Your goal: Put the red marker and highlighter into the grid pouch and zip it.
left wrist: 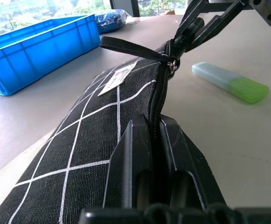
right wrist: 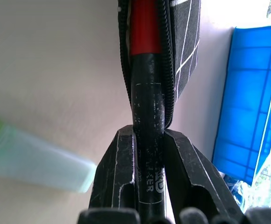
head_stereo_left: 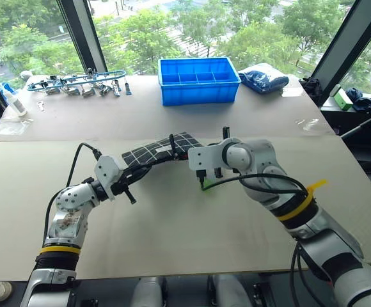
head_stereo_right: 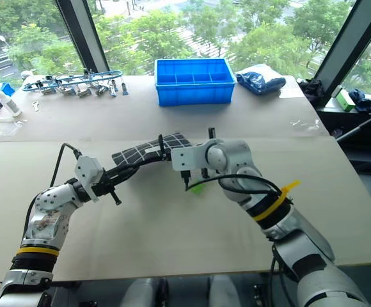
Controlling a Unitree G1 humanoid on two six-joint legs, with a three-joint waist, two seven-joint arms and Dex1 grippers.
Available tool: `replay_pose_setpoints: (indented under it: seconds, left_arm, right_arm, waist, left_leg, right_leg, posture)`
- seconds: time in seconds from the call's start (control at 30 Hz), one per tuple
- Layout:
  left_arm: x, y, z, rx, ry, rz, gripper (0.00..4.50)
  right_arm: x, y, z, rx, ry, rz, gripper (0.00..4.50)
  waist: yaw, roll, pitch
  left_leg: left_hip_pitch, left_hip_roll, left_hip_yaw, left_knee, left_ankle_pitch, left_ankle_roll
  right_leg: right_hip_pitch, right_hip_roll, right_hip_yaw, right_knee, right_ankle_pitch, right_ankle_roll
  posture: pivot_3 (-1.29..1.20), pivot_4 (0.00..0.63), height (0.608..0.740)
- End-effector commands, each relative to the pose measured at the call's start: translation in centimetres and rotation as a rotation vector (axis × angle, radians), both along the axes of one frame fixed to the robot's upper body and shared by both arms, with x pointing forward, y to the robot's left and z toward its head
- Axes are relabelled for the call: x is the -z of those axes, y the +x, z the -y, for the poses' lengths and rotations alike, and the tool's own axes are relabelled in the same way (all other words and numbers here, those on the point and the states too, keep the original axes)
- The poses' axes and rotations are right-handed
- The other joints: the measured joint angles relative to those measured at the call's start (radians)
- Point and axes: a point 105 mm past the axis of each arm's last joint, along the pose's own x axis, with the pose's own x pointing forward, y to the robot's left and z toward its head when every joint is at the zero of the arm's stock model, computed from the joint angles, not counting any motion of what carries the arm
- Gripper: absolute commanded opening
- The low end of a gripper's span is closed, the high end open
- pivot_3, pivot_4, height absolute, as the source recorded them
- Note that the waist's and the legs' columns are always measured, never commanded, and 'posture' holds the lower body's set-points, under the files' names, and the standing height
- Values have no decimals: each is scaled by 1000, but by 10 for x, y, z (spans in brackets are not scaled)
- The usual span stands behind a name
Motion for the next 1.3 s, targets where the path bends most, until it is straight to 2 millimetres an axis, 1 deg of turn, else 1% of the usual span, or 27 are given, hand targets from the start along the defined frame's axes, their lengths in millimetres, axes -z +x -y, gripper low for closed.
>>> replay_pose_setpoints:
  seconds: [0.03, 0.17, 0.27, 0.4, 0.5, 0.63, 0.77, 0.87, 0.93, 1.0, 1.07, 1.13, 1.2, 1.3]
  left_arm:
    - [-14, 0, 2, 20, 0, 58, 0]
    - [-14, 0, 3, 21, 0, 57, 0]
    - [-14, 0, 4, 25, 0, 57, 0]
    - [-14, 1, 4, 30, 0, 54, 0]
    - [-15, 1, 5, 32, 0, 54, 0]
    - [-16, 2, 6, 36, -2, 55, 0]
    - [-16, 1, 8, 43, -10, 49, 0]
    - [-21, 3, 9, 39, -74, 29, 0]
    - [-23, 3, 12, 43, -150, -28, 0]
    - [-19, 1, 14, 52, -187, -85, 0]
    - [-11, -3, 17, 67, -164, -111, 0]
    - [-7, -6, 19, 73, -151, -121, 0]
    - [-8, -5, 19, 73, -156, -122, 0]
    - [-9, -5, 20, 72, -162, -117, 0]
  right_arm:
    - [-24, 6, -7, 1, 53, 85, 434]
    - [-33, 6, -17, -48, 81, 133, 434]
    - [-31, 0, -24, -110, 84, 150, 434]
    - [-7, -13, -22, -191, 35, 126, 434]
    - [0, -15, -21, -213, 49, 132, 434]
    - [19, -16, -18, -266, 32, 156, 434]
    - [27, -19, -16, -309, 43, 178, 434]
    - [25, -17, -10, -301, 46, 196, 434]
    - [16, -13, -4, -274, 66, 219, 434]
    - [9, -9, 1, -251, 80, 240, 434]
    - [3, -6, 6, -232, 97, 251, 434]
    - [-2, -4, 8, -227, 106, 272, 434]
    - [-6, -5, 6, -237, 144, 267, 434]
    - [-4, -16, -7, -298, 195, 229, 434]
  waist:
    - [0, 0, 0]
    - [0, 0, 0]
    - [-1, 0, 0]
    - [1, 0, 0]
    - [-1, 0, 0]
    - [-3, 0, 0]
    - [-3, 0, 0]
    - [-3, 0, 0]
    - [-3, 0, 0]
    - [-1, 0, 0]
    - [-2, 0, 0]
    - [-2, 0, 0]
    - [-2, 0, 0]
    - [-2, 0, 0]
  left_leg:
    - [0, 0, 0, 0, 0, 0]
    - [0, 0, 0, 0, 0, 0]
    - [0, 0, 0, 0, 0, 0]
    - [0, 0, 0, 0, 0, 0]
    - [0, 0, 0, 0, 0, 0]
    - [1, 0, 0, -1, 0, 0]
    - [1, 0, 0, -1, 0, 0]
    - [1, 0, 0, -1, 0, 0]
    - [0, 0, 0, -1, 0, 0]
    - [0, 0, 0, 0, 0, 0]
    - [0, 0, 0, 0, 0, 0]
    - [1, 0, 0, 0, 0, 0]
    - [1, 0, 0, -1, 0, 0]
    - [1, 0, 0, -1, 0, 1]
  right_leg:
    - [0, 0, 0, 0, 0, 0]
    - [0, 0, 0, 0, 0, 0]
    - [0, 0, 0, 0, 0, 0]
    - [0, 0, 0, 0, 0, 0]
    - [1, -1, 0, 0, 0, 0]
    - [0, 0, 0, 0, 0, 0]
    - [0, 0, 0, -1, 0, 0]
    - [0, 0, 0, -1, 0, 0]
    - [0, 0, 0, 0, 0, 0]
    - [0, 0, 1, 0, 0, 0]
    - [1, 0, 1, 0, 0, 0]
    - [1, 0, 1, -1, 0, 0]
    - [1, 0, 1, -1, 0, 0]
    - [1, 0, 1, -1, 0, 0]
  posture:
    - [0, 150, 740]
    - [0, 150, 740]
    - [0, 150, 740]
    - [0, 150, 740]
    - [0, 150, 740]
    - [0, 150, 740]
    - [0, 150, 740]
    - [0, 150, 740]
    - [0, 150, 740]
    - [0, 150, 740]
    - [0, 150, 740]
    - [0, 150, 740]
    - [0, 150, 740]
    - [0, 150, 740]
